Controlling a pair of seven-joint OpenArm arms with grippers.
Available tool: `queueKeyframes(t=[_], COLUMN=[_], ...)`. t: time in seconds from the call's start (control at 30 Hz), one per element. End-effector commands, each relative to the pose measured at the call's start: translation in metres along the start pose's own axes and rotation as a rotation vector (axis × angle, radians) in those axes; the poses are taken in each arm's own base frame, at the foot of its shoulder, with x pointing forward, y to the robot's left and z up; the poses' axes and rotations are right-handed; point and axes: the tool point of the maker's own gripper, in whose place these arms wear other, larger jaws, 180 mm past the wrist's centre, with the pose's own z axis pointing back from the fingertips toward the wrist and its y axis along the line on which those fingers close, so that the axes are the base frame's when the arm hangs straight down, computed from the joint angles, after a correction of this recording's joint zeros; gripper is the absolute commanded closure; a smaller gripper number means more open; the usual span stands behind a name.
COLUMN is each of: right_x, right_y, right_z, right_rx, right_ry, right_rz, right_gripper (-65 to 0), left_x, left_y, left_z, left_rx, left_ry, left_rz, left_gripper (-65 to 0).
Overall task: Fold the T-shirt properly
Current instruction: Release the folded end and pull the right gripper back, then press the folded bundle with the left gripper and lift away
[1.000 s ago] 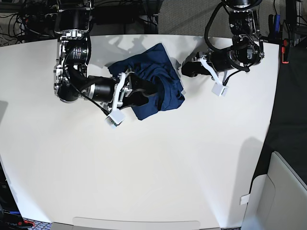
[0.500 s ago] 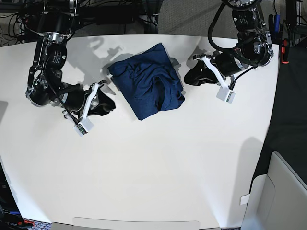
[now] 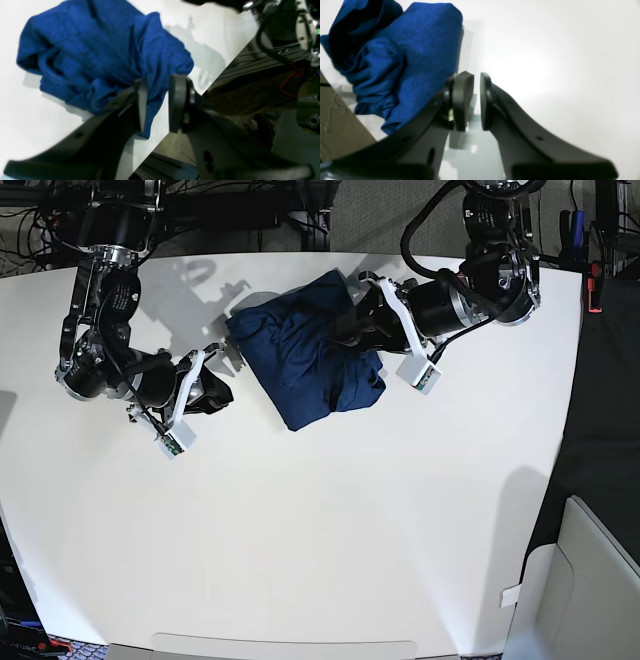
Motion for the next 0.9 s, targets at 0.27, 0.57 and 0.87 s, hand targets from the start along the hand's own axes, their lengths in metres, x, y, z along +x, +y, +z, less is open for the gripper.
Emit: queueKeyframes(t=[0.27,0.57,0.87], right_x=[0.002,-0.007,-0.015], right_y=[-0.007,-0.023,-0.032], right_z=[0.005,0.016,0.024], right_rx=[-0.039,-0.086,-0.113], right_ry=[-0.007,-0.041,-0.050], right_rz=[0.016,-0.070,-0.112], right_gripper=[-11.4,-11.4,-11.4], left_x=[0.055,0.047,0.049], left_y=[-0.007,-0.016,-0.023], left_z=[-0.008,-0.037,-0.051], left_rx=[-0.034,-0.041,-0.007], left_ry=[-0.112,-0.032,-0.041], left_rz=[-0.123,-0.197,-0.295], left_gripper=[-17.5,-21.9,-30.8])
